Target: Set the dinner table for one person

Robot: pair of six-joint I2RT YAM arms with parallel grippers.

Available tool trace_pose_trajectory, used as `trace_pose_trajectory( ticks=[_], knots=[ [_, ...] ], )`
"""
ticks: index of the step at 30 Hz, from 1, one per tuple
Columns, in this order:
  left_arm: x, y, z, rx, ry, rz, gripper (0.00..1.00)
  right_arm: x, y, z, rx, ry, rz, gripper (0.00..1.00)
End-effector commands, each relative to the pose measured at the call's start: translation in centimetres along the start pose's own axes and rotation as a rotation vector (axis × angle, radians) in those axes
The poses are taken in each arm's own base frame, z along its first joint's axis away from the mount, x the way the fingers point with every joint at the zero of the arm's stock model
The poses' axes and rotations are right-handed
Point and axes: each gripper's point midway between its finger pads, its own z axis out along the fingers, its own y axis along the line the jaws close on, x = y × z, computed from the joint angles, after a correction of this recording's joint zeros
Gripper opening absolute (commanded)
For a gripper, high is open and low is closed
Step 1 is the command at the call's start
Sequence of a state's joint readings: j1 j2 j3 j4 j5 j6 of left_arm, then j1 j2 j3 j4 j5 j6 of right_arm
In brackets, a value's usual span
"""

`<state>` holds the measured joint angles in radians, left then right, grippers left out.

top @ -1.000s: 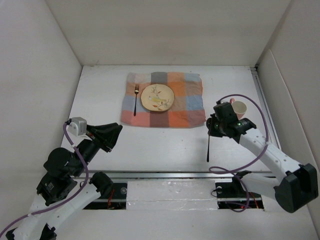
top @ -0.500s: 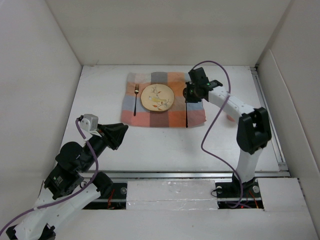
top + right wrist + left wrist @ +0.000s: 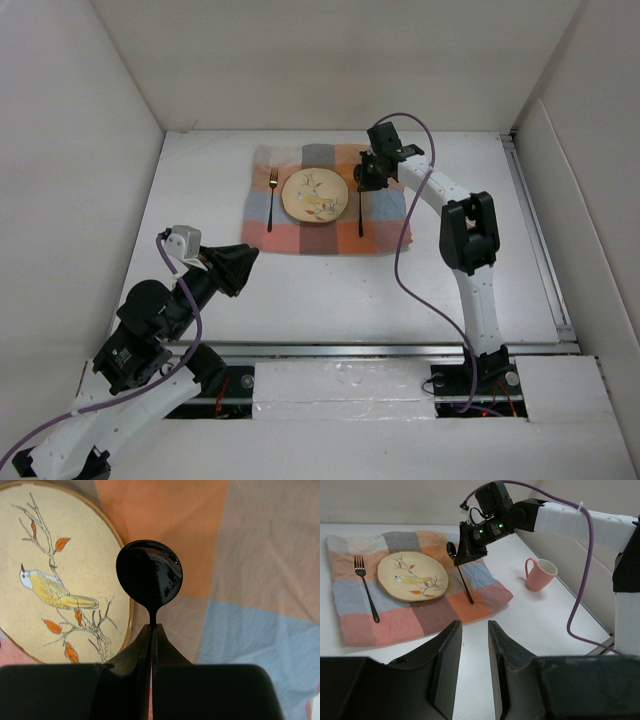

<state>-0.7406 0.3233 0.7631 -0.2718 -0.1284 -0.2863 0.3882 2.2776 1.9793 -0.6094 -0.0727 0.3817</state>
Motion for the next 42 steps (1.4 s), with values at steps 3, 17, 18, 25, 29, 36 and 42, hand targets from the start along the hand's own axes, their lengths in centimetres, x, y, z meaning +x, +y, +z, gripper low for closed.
trace_pose_trajectory(
  ticks=[3,17,18,25,29,36,42],
  knots=[
    [-0.7,-0.5,0.6,0.018,-0.028,-0.003,0.25,-1.9,1.0,0.2,-0.051,-0.035,0.025,0.0],
    [-0.4,-0.4,0.9,0.013,-0.017,0.0,0.25,-2.3,-0.6,2.7,-0.017,-0.041,0.072,0.0],
    [-0.5,-0.4,0.9,0.012,-0.019,0.0,0.25,-2.4,-0.6,2.8,-0.018,-0.044,0.073,0.0],
    [-0.4,-0.4,0.9,0.008,-0.019,0.0,0.25,-3.4,-0.6,2.8,-0.033,-0.075,0.092,0.01],
    [-0.4,-0.3,1.0,0.003,-0.019,0.0,0.25,-4.0,-0.3,2.8,-0.039,-0.088,0.095,0.01],
    [-0.2,-0.2,1.1,-0.003,-0.011,0.002,0.25,-4.3,-1.0,3.8,-0.027,-0.091,0.103,0.03],
    [-0.3,-0.2,1.2,-0.004,-0.012,0.002,0.25,-4.9,-1.7,4.0,-0.011,-0.098,0.098,0.07]
  ],
)
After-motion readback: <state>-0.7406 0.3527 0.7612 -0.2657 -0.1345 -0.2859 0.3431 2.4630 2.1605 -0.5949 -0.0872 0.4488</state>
